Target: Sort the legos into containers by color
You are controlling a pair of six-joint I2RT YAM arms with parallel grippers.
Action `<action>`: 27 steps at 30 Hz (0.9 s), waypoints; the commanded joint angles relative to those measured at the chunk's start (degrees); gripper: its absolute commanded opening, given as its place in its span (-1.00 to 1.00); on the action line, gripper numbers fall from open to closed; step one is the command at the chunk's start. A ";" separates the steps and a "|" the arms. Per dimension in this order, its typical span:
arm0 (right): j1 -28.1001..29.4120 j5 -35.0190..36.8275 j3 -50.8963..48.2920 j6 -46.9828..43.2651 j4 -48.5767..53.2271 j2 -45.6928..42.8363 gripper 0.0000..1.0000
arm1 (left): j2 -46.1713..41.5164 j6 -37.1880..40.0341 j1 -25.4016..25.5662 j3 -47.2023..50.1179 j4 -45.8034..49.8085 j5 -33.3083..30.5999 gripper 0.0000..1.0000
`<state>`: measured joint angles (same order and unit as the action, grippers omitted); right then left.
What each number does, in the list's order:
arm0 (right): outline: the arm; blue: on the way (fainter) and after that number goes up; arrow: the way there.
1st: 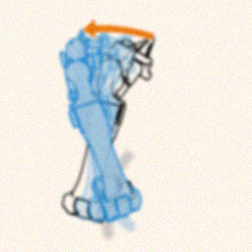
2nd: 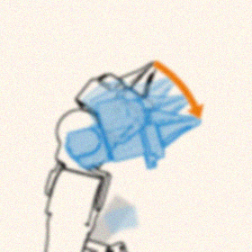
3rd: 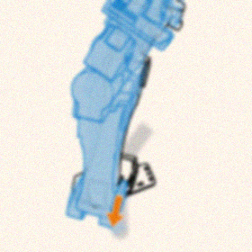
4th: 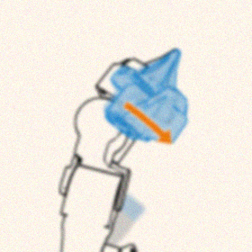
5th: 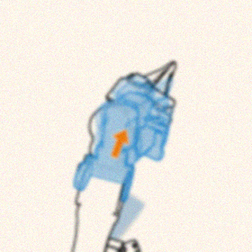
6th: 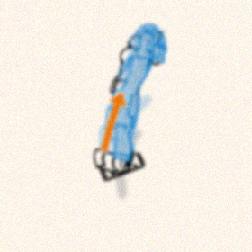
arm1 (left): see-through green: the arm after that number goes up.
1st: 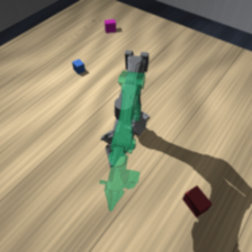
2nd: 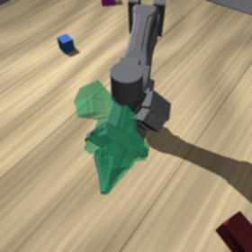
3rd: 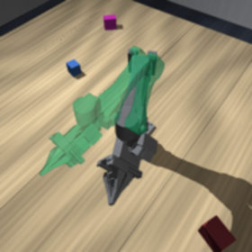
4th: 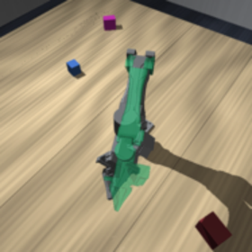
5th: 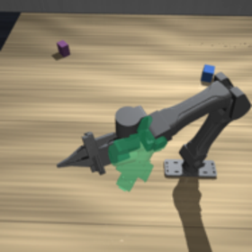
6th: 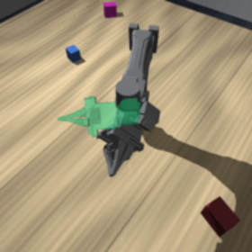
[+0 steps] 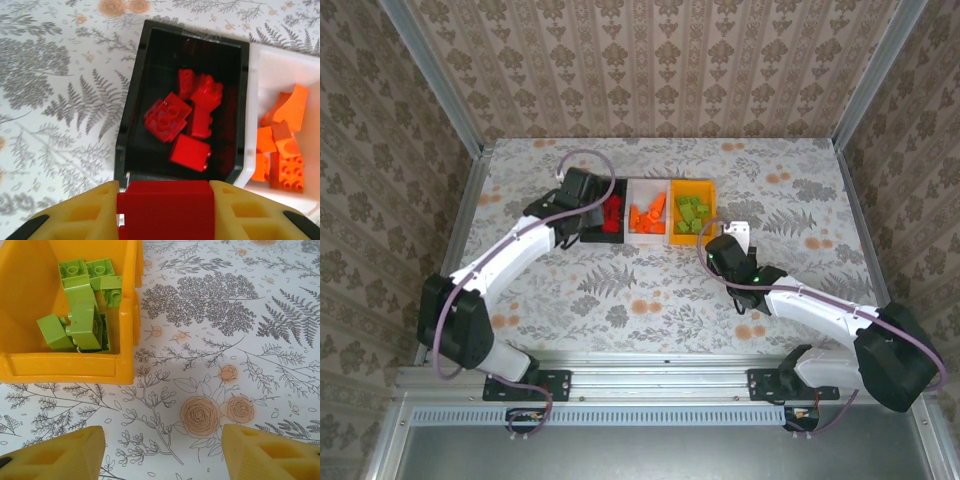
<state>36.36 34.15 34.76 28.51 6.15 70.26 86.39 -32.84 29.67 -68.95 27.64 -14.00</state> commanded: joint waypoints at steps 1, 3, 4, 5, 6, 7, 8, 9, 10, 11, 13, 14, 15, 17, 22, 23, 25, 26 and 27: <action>-0.32 1.97 0.24 0.14 -0.34 0.16 0.29 | 5.02 2.78 -2.75 -3.76 -0.40 8.08 -0.29; -0.32 1.97 -0.04 0.14 -0.44 -0.12 0.29 | 7.98 3.19 -3.27 -6.08 -0.35 9.57 -0.29; -0.32 1.97 0.00 0.14 -0.36 -0.31 0.29 | 9.77 3.39 -3.22 -7.41 0.05 9.86 -0.29; -0.32 1.97 -0.04 0.14 -0.37 -0.40 0.29 | 11.27 3.36 -5.07 -8.74 0.60 9.98 -0.29; -0.32 1.89 -0.02 0.14 -0.38 -0.40 0.29 | 12.46 3.54 -5.56 -9.65 0.62 10.46 -0.29; -0.32 1.68 -0.05 0.14 -0.39 -0.46 0.29 | 13.72 3.94 -5.90 -10.41 0.26 11.25 -0.29; -0.32 1.55 -0.02 0.14 -0.40 -0.42 0.29 | 15.03 4.11 -6.31 -11.24 -0.01 12.01 -0.28; -0.32 1.48 0.06 0.14 -0.39 -0.39 0.28 | 16.24 4.39 -6.57 -12.09 -0.04 12.95 -0.25; -0.32 1.48 0.05 0.15 -0.35 -0.39 0.29 | 17.65 4.74 -6.81 -13.22 0.13 13.90 -0.20; -0.33 1.51 0.04 0.14 -0.32 -0.38 0.29 | 18.98 4.96 -6.99 -14.44 0.52 14.38 -0.15; -0.32 1.47 0.13 0.10 -0.25 -0.30 0.29 | 20.86 5.51 -6.99 -16.68 1.18 15.62 -0.05; -0.32 1.53 0.13 0.05 -0.16 -0.42 0.29 | 21.58 5.76 -7.00 -17.92 1.88 16.35 0.03; -0.32 1.53 0.15 0.05 -0.14 -0.38 0.29 | 21.80 5.77 -6.87 -18.67 2.31 16.89 0.15; -0.32 1.64 0.13 0.06 -0.05 -0.40 0.30 | 20.72 6.20 -6.82 -19.07 2.34 17.22 0.63; -0.31 1.54 -0.15 -0.08 -0.10 -1.53 0.32 | 12.01 7.36 -6.65 -16.34 2.88 15.44 1.00; -0.24 1.30 -0.66 -0.20 -0.61 -2.39 0.33 | 8.46 7.58 -6.43 -14.28 2.14 14.75 1.00; -0.15 -0.12 -2.79 -1.18 -3.78 -5.34 0.37 | 0.35 7.82 -5.54 -8.41 -0.49 12.98 1.00; -0.06 -1.07 -4.46 -1.73 -6.02 -7.47 0.40 | -4.62 7.85 -4.57 -4.29 -2.43 11.44 1.00; 0.02 -1.70 -6.02 -2.07 -7.84 -9.58 0.42 | -9.18 8.21 -3.99 -0.30 -4.39 9.63 0.99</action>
<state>36.36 33.78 31.99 28.05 3.36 65.73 87.94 -26.65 23.90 -75.35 26.39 -0.47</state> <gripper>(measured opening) 0.702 0.997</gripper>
